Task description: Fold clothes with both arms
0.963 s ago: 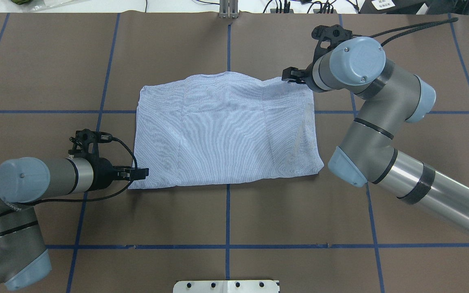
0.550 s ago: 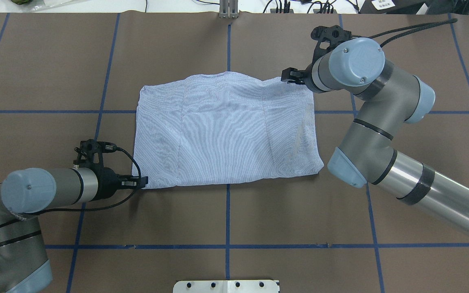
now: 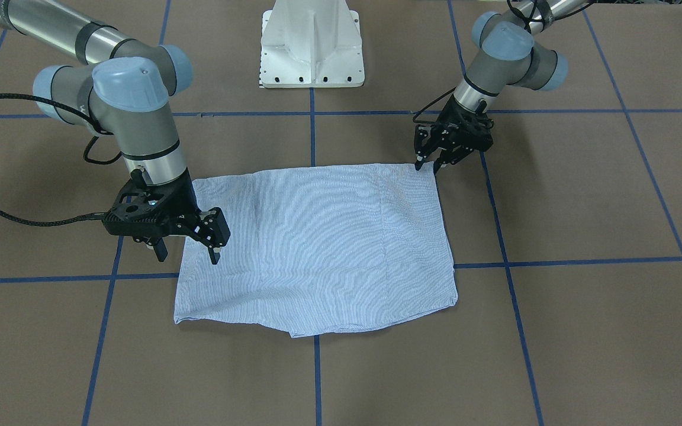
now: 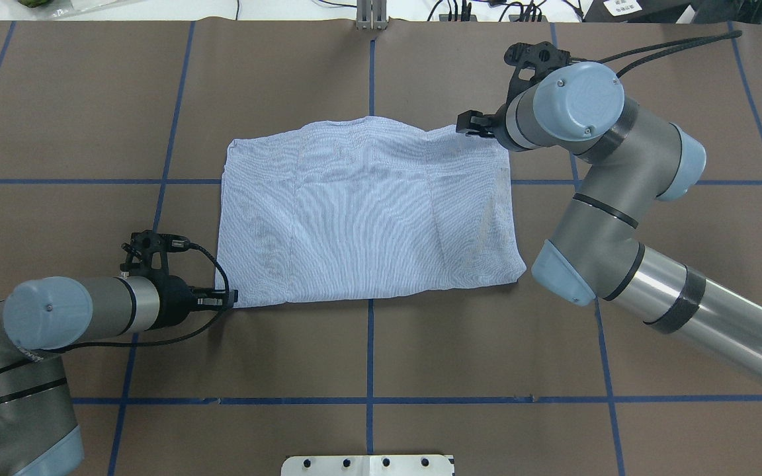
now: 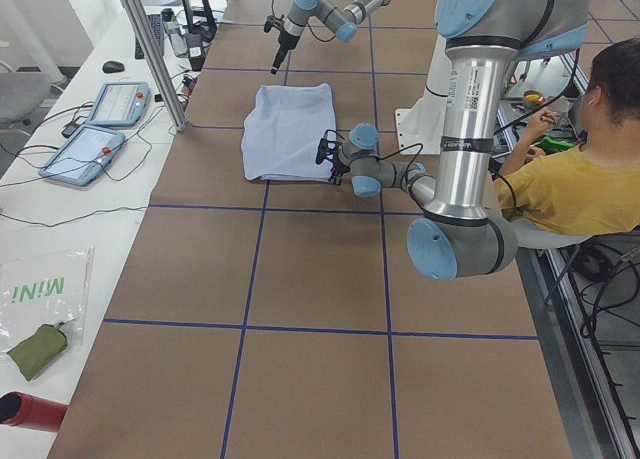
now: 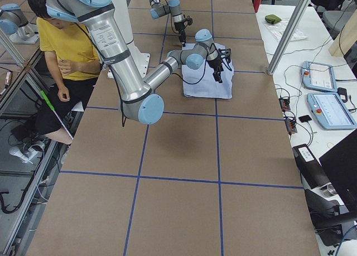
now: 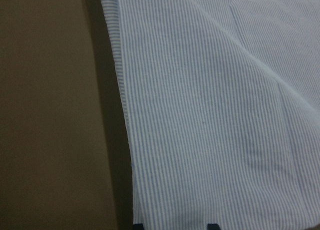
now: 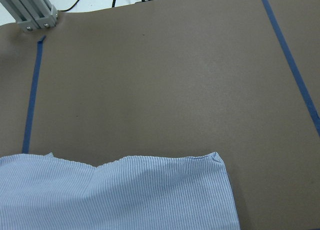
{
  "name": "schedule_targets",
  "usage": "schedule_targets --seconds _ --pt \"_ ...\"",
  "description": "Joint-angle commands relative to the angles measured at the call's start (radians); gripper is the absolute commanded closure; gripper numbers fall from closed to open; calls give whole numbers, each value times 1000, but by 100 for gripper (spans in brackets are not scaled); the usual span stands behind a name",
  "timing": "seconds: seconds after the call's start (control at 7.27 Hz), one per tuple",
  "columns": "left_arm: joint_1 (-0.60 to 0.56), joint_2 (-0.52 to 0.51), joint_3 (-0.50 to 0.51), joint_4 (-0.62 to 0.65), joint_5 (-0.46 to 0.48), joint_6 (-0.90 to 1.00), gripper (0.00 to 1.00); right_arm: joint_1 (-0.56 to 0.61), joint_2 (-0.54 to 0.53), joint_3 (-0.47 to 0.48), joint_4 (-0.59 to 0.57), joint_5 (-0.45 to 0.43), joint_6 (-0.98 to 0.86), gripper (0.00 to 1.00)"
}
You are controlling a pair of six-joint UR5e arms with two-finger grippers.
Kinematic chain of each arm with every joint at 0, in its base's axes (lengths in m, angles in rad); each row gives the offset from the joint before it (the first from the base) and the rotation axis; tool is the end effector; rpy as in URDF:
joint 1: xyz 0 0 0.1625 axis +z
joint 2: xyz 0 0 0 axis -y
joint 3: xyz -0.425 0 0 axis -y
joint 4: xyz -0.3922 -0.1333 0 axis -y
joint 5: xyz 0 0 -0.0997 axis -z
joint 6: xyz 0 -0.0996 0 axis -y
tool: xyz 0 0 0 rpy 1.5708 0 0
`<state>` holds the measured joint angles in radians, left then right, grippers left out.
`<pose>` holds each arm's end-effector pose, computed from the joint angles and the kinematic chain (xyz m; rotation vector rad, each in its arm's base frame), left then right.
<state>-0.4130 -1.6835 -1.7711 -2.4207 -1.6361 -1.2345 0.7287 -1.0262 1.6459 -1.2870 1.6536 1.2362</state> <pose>0.4544 -0.3376 0.4119 0.3716 1.1030 -0.0299 -0.4234 -0.5455 0.2813 0.3932 -0.8214 0.3293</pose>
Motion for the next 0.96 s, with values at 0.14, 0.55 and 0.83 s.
schedule_targets --seconds 0.14,0.55,0.83 --pt "-4 50 -33 2 16 13 100 -8 0 0 0 -15 0 0" --pt "-141 61 5 11 16 213 100 -18 2 0 0 -15 3 0" --pt "-335 -54 170 17 13 402 100 -49 8 24 -2 -32 43 0"
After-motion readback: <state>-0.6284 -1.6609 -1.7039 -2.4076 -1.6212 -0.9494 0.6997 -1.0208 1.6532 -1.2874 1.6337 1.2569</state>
